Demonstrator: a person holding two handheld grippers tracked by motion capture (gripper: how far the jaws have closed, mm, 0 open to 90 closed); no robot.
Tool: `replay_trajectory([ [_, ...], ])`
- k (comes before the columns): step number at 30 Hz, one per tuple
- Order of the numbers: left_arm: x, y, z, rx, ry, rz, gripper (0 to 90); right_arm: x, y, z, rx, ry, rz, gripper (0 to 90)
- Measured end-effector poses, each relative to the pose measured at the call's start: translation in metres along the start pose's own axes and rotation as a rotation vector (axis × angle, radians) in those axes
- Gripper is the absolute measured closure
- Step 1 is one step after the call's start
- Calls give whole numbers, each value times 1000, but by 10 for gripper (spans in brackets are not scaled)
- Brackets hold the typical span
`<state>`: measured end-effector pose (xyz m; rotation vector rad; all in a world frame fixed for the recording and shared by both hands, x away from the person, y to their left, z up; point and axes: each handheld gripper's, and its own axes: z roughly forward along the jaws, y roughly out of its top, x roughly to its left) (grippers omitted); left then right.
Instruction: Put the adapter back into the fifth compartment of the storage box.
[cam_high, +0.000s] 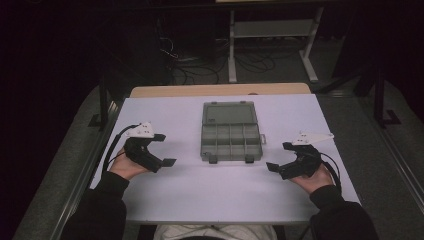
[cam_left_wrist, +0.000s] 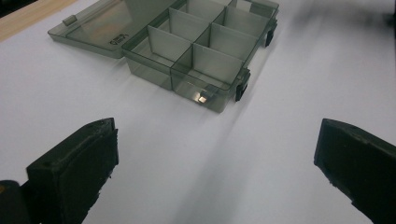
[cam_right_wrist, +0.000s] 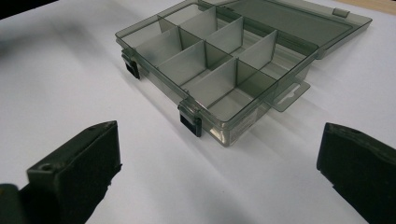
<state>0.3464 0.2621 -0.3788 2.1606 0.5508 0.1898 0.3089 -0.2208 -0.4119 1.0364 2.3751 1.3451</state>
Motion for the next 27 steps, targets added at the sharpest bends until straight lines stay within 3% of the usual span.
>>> replay_trajectory([
  [4, 2, -3, -4, 0, 13, -4, 0, 0, 0, 0, -1, 1, 0, 0],
  [8, 4, -14, -16, -29, 84, -11, 0, 0, 0, 0, 3, 1, 1, 0],
  [27, 4, -42, -41, -57, 132, -60, 0, 0, -1, 1, 10, 0, 2, 0],
])
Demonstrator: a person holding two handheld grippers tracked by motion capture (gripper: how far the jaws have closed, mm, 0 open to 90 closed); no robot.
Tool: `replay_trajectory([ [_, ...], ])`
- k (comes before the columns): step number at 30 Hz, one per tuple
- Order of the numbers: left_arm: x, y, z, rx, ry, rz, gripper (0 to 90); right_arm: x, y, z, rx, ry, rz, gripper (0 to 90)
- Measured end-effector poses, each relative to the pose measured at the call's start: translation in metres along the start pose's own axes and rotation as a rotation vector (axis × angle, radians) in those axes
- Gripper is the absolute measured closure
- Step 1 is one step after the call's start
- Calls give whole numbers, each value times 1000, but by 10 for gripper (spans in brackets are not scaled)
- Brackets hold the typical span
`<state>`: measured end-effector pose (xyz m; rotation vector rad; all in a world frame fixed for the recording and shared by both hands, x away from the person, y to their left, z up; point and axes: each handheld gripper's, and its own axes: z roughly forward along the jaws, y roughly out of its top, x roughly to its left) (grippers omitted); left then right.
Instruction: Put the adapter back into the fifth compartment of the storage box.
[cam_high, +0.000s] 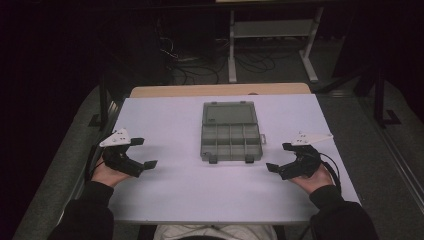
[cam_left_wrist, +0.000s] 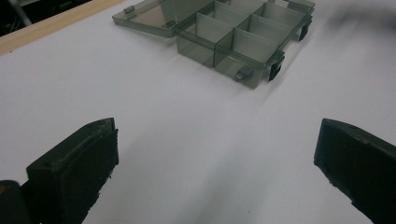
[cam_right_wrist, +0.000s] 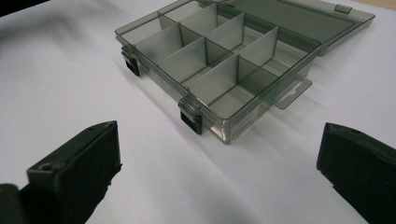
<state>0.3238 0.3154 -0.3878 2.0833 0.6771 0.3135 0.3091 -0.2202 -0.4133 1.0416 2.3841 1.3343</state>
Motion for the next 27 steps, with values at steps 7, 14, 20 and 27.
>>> replay_trajectory([
  [7, 1, -11, -9, -13, 19, -30, 0, -2, -1, 1, 9, 0, 13, 0],
  [14, -1, -21, -18, -12, 74, -27, 0, -2, -2, 1, 10, -2, 20, 0],
  [20, -1, -28, -25, -10, 76, -45, 0, -1, -5, 4, 43, -7, 20, 0],
  [27, -5, -37, -35, -12, 83, -51, 0, -2, -10, 8, 79, -54, 6, 0],
])
